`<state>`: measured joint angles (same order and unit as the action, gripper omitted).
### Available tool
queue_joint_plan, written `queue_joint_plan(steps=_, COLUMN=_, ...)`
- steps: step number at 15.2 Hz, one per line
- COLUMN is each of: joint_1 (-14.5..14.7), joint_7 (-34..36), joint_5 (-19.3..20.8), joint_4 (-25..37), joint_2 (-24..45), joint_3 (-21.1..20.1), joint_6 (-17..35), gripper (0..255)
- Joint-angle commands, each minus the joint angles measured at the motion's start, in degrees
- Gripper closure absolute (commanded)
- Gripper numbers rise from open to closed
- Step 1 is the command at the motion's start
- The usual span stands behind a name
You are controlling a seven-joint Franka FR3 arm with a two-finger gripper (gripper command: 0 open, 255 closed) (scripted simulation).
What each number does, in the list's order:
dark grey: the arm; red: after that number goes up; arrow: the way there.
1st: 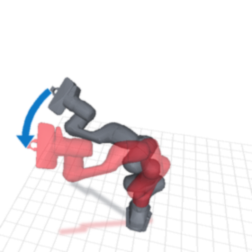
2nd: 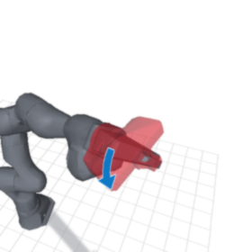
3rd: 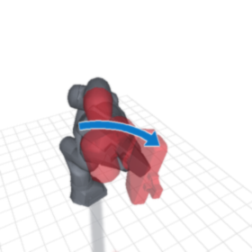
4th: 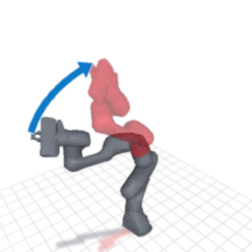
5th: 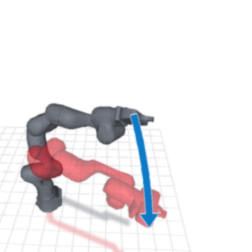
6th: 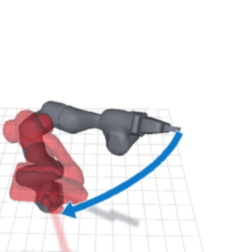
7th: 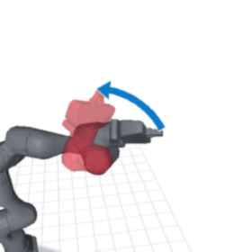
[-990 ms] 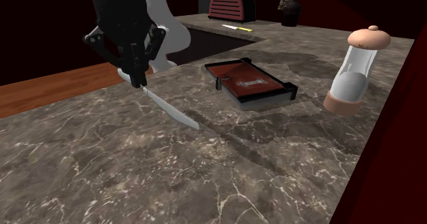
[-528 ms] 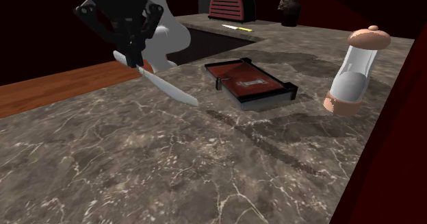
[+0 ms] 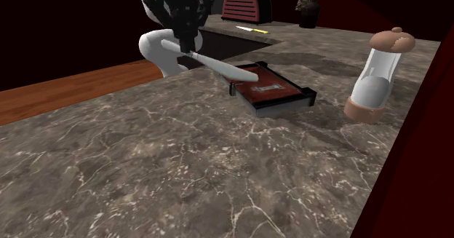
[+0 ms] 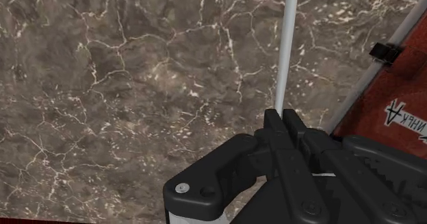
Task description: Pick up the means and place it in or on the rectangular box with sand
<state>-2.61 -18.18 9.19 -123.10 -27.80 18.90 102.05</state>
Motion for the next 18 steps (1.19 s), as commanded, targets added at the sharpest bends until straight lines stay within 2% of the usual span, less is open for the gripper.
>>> queue_joint_plan(steps=1, joint_1=0.5, joint_7=2.8, joint_5=-0.3, joint_4=-1.6, joint_2=-1.9, joint_3=-2.3, joint_6=-0.7, gripper=255)
queue_joint_plan(steps=9, joint_1=3.5, joint_7=14.0, joint_5=-3.4, joint_4=-5.2, joint_2=-6.9, joint_3=-11.8, joint_6=-3.1, gripper=255)
queue_joint_plan(steps=16, joint_1=6.6, joint_7=23.6, joint_5=-7.3, joint_4=-5.0, joint_2=-7.9, joint_3=-20.1, joint_6=-4.7, gripper=255)
queue_joint_plan(steps=18, joint_1=6.6, joint_7=23.7, joint_5=-7.3, joint_4=-6.8, joint_2=-8.2, joint_3=-20.1, joint_6=-3.3, gripper=255)
